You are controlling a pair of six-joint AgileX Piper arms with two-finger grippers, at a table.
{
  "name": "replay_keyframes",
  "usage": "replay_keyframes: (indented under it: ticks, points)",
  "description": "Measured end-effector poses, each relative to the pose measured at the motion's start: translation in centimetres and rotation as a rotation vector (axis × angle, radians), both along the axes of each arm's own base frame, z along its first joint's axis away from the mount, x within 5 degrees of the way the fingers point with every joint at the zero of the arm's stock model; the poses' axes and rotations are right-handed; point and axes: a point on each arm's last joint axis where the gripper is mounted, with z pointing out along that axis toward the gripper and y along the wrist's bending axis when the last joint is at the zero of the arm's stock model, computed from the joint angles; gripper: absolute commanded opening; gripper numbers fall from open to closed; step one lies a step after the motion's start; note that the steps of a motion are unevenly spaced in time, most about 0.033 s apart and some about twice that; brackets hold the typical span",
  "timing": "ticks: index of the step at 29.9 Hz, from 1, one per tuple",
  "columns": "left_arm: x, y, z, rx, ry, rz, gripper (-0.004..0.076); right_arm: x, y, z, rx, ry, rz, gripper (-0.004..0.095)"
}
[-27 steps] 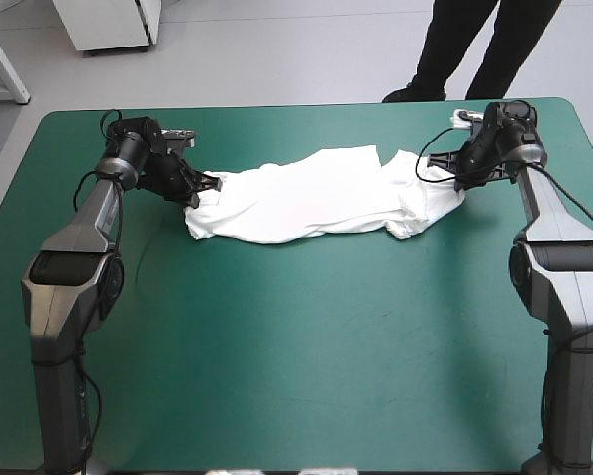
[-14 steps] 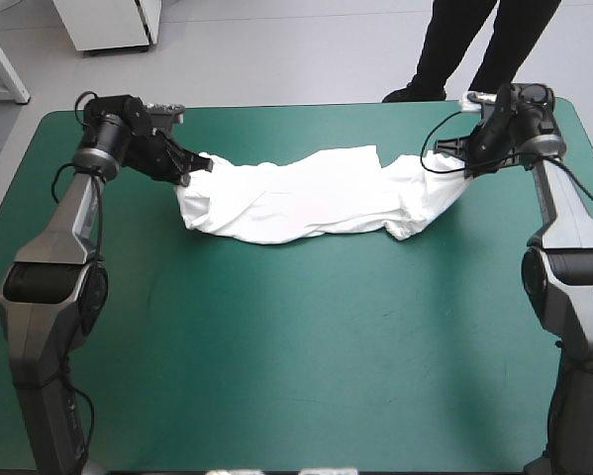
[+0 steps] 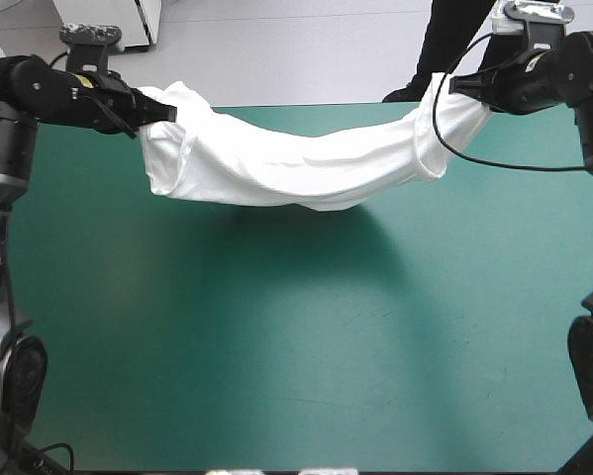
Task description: Fold the cloth
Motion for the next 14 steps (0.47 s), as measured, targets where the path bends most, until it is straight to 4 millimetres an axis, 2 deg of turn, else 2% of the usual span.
replay_keyframes:
  ticks: [3,7,14]
  points:
    - [-3.9,0.0,3.4,-0.026,-0.104,-0.023,-0.001,-4.2,1.3,3.5,-0.008,-0.108,0.052,-0.0017]
    - [-9.2,0.2,7.1,-0.041,-0.236,-0.035,-0.001,-9.4,1.8,7.0,-0.016,-0.23,0.09,-0.0017]
    - [-16.8,0.6,10.9,-0.05,-0.411,-0.047,-0.001,-16.6,0.4,10.7,-0.024,-0.394,0.068,-0.0017]
